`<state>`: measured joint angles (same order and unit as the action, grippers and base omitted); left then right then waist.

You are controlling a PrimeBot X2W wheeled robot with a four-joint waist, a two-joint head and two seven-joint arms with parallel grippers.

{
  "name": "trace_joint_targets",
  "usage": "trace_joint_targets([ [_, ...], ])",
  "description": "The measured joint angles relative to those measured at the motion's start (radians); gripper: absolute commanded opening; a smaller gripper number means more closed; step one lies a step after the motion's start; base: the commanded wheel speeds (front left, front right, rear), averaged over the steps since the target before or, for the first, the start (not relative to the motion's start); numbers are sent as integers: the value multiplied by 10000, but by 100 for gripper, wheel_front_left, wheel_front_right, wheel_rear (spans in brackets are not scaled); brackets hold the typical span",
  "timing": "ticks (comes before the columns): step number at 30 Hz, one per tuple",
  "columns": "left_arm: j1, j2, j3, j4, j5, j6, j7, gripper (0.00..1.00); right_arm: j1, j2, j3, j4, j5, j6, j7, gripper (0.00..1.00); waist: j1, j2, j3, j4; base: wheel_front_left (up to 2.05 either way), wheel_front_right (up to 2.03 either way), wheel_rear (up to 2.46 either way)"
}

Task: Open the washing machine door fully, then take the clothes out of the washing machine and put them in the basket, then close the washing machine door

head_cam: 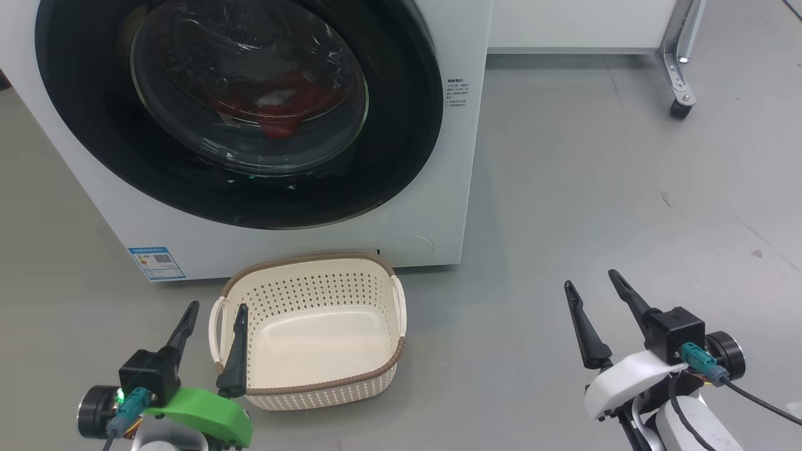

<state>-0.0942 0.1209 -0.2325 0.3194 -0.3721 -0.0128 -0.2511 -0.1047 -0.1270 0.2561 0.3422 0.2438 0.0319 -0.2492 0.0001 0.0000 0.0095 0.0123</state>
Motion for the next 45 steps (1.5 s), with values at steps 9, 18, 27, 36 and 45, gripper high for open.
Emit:
trace_joint_targets([
  [9, -76, -82, 48, 370, -58, 82, -8, 100, -2, 56, -372, 63, 8, -100, 0, 100, 0, 0, -9, 36, 0, 0, 0],
  [18, -100, -96, 75, 560, -58, 84, -8, 100, -1, 257, -527, 113, 21, -167, 0, 100, -1, 0, -17, 49, 0, 0, 0],
  [27, -212, -100, 81, 644, -58, 84, -8, 100, 1, 270, -533, 221, 15, -125, -2, 100, -1, 0, -28, 61, 0, 0, 0],
  [36, -288, -109, 92, 777, -58, 84, -8, 100, 1, 309, -606, 282, 0, -33, -2, 45, -1, 0, -30, 71, 0, 0, 0],
  [45, -293, -111, 92, 878, -46, 84, -8, 100, 1, 337, -694, 349, 0, 56, -2, 0, 0, 0, -30, 70, 0, 0, 0],
])
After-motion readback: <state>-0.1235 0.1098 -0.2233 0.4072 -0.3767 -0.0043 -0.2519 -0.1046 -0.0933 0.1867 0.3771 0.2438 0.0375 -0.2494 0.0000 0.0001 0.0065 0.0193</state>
